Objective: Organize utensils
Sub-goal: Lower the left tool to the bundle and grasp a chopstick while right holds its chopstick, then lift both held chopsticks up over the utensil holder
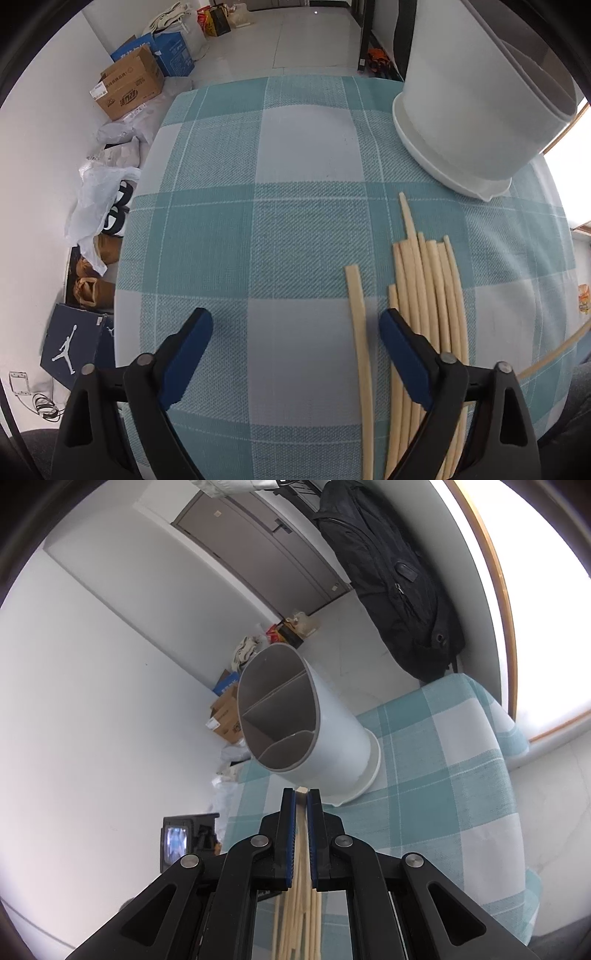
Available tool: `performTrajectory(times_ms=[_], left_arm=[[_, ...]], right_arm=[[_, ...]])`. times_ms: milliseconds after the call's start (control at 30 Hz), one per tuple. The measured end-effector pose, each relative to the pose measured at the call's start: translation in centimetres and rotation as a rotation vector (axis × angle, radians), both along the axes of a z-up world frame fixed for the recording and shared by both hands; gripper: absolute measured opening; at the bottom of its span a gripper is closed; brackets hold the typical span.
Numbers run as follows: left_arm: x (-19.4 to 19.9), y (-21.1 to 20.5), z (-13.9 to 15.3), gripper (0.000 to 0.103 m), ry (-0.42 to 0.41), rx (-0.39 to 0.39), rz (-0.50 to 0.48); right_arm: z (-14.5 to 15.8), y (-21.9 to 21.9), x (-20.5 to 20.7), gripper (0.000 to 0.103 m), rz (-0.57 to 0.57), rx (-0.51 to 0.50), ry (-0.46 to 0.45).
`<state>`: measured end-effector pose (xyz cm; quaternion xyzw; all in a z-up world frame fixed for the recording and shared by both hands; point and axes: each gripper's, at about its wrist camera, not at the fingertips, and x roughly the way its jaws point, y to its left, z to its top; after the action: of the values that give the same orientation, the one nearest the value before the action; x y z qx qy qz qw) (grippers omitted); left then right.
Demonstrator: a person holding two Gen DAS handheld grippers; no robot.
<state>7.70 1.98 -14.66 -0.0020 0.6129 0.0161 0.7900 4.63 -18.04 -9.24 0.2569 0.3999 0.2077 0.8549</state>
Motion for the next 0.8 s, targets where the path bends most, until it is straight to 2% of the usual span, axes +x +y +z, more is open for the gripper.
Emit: performTrajectory(times_ms=[33, 167, 233, 333, 467, 567, 667, 733, 800], left_arm=[[0.2, 0.0, 0.1, 0.067, 0.002, -0.023, -0.015], [0.4, -0.9, 0.6, 0.038, -0.004, -0.044, -0.070], [0.2, -1.4, 0.7, 0.017, -0.014, -0.052, -0.091], [0.1, -1.6, 0.6, 0.005, -0.021, -0.069, -0.113], [0.4, -1.0, 0.9, 0.003, -0.053, -0.078, -0.109], [0.2, 0.0, 2.3, 0.003, -0.099, -0.133, -0.068], [-0.5, 0.6, 4.5, 0.003, -0.170, -0.176, -0.041], [-1.6, 1.0, 6.6, 0.003, -0.247, -0.200, -0.035], [-2.5, 0.9, 7.9, 0.003, -0.301, -0.200, -0.039]], right_arm=[[0.0, 0.0, 0.0, 0.005, 0.001, -0.001, 0.000], [0.0, -0.1, -0.1, 0.005, 0.000, -0.002, -0.003], [0.0, -0.1, -0.2, 0.005, -0.001, -0.001, -0.005], [0.0, -0.2, -0.2, 0.005, -0.003, 0.000, -0.008], [0.2, 0.2, -0.4, 0.005, -0.001, -0.014, -0.028], [0.4, 0.5, -0.7, 0.005, -0.002, -0.031, -0.045], [0.7, 0.9, -1.0, 0.005, 0.003, -0.042, -0.063], [0.9, 1.2, -1.2, 0.005, 0.009, -0.047, -0.074], [1.3, 1.6, -1.5, 0.005, 0.014, -0.051, -0.088]])
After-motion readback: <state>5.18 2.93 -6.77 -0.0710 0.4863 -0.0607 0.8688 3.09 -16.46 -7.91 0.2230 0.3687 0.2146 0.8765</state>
